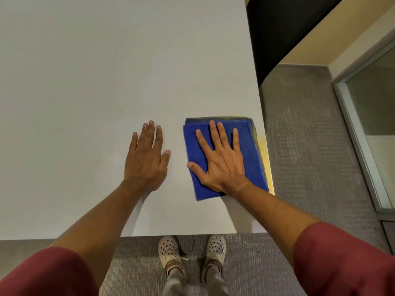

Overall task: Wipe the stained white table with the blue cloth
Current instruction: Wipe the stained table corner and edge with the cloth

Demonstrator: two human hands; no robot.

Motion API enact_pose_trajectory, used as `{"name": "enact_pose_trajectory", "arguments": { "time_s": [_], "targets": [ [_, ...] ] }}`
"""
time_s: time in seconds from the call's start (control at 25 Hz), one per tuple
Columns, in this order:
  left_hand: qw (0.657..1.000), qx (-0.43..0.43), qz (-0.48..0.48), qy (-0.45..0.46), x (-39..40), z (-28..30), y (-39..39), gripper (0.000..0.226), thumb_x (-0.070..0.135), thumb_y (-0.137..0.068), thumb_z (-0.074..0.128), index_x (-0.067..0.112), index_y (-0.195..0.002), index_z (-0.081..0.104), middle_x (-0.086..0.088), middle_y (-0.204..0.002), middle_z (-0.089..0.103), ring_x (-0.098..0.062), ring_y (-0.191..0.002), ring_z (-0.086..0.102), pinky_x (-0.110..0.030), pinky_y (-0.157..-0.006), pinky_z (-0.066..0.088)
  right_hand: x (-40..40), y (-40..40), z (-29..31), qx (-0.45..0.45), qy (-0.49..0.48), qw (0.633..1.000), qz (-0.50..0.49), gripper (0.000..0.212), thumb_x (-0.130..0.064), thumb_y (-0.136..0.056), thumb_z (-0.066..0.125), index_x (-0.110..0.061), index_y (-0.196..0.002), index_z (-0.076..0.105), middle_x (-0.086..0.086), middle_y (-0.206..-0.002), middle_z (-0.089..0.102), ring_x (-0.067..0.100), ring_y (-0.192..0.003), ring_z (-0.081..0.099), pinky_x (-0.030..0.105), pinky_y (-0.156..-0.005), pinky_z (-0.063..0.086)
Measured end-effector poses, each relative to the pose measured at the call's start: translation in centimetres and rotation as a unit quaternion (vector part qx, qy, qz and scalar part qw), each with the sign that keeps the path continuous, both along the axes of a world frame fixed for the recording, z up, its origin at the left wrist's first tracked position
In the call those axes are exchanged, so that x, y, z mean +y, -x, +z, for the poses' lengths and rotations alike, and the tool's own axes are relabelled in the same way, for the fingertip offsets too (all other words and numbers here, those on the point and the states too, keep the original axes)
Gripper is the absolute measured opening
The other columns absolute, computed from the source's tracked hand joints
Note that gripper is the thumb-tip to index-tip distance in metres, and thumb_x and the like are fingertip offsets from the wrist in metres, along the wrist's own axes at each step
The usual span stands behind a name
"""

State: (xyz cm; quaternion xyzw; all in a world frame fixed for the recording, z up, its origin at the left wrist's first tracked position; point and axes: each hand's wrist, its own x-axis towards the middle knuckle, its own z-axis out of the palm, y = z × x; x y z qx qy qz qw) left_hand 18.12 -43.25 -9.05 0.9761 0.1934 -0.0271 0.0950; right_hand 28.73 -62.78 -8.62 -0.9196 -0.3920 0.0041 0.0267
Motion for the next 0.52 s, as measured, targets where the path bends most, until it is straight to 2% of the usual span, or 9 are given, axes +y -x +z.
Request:
{"name": "enact_pose_trajectory", "arguments": {
  "time_s": [0.36, 0.52],
  "targets": [
    [1.0, -0.015, 0.003, -0.001, 0.0, -0.1, 0.1, 0.07, 0.046, -0.097, 0.021, 0.014, -0.157, 0.004, -0.008, -0.166, -0.001, -0.019, -0.153, -0.005, -0.04, -0.124, -0.002, 0.4, -5.2, 0.6, -0.008, -0.002, 0.998, -0.069, 0.092, -0.086, -0.081, 0.023, -0.034, -0.157, 0.018, 0.018, -0.166, 0.004, 0.041, -0.152, -0.002, 0.068, -0.116, -0.007],
    [1.0, -0.016, 0.004, 0.005, 0.1, 0.0, 0.0, 0.07, 0.044, -0.097, 0.023, 0.013, -0.157, 0.007, -0.009, -0.166, 0.002, -0.02, -0.153, -0.003, -0.041, -0.124, 0.0, 0.1, -6.1, 0.8, 0.025, 0.037, 0.991, -0.124, 0.095, -0.092, -0.074, 0.014, -0.043, -0.155, 0.008, 0.019, -0.166, 0.0, 0.049, -0.15, -0.003, 0.077, -0.11, -0.006]
  ]
}}
